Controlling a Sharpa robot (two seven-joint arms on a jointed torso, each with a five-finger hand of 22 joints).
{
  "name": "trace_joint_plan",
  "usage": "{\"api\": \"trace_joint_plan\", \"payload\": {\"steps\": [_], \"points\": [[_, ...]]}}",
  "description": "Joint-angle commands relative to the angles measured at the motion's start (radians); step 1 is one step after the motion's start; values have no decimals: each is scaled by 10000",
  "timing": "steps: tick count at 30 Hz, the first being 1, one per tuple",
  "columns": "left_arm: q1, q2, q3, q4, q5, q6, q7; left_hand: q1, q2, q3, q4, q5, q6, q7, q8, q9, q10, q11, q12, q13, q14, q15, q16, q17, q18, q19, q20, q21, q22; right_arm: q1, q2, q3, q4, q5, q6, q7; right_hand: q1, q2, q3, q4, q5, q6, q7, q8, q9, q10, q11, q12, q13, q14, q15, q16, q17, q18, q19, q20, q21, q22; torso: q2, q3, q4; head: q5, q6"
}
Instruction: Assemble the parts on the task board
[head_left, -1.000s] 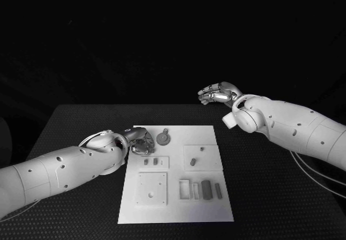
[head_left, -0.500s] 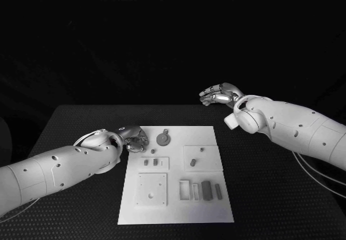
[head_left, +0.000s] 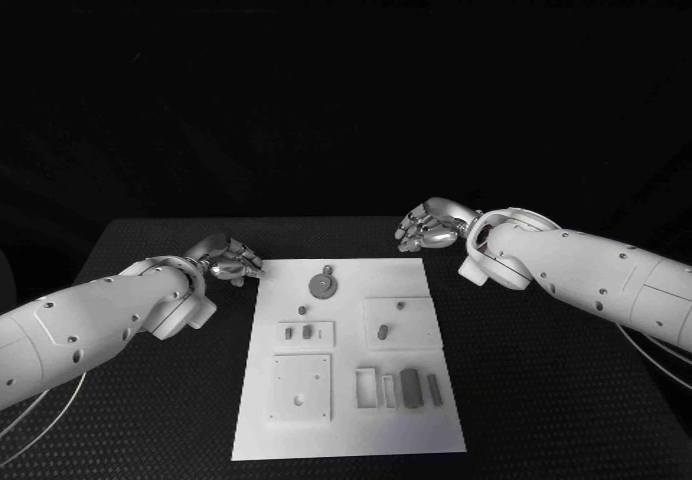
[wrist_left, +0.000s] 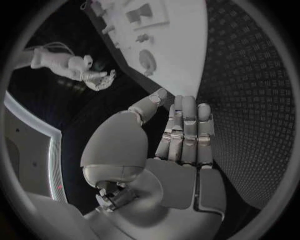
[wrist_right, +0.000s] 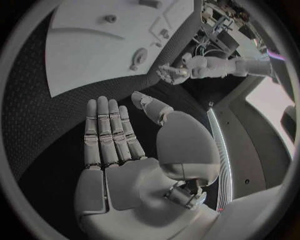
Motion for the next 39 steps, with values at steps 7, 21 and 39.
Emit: {"api": "trace_joint_plan", "payload": {"steps": [7,21,39], "points": [[286,-413,23,459,5067,1052,1437,-1466,132,-872,321,56,-632,-83,15,-50,-1246,325,15,-487,-1223,895,-2833,-1035,-172,-1374,593,-1568,-636,-195,-462,-292,988,-4572,-14,-619,-144,-342,-188,187,-521,257,-109,11,90,664,-209,-264,51,1324,-698,617,779,49,1530,-601,687,268,-20,-10,2,43,109],[297,-386,23,516,5536,958,1604,-1717,249,-1195,241,-172,-790,26,134,-62,-1351,484,38,-793,-1180,1108,-3914,-1011,-21,-1487,827,-1877,-656,-448,-739,-702,1969,-6635,-239,-1105,38,-806,-32,513,-1372,640,-277,-24,133,1238,-392,-820,101,2329,-1083,904,1892,49,2614,-1114,1253,663,-55,-39,47,138,168],[341,-385,23,605,5686,933,1607,-1756,257,-1225,248,-172,-738,122,206,-62,-1267,541,57,-845,-1107,1130,-4064,-912,17,-1443,849,-1925,-648,-763,-673,-921,2198,-7280,-411,-1333,422,-1175,635,823,-1609,787,-396,-84,113,1341,-372,-1182,104,2448,-1071,637,2340,49,2657,-1136,1236,792,-31,-54,18,298,120]]}}
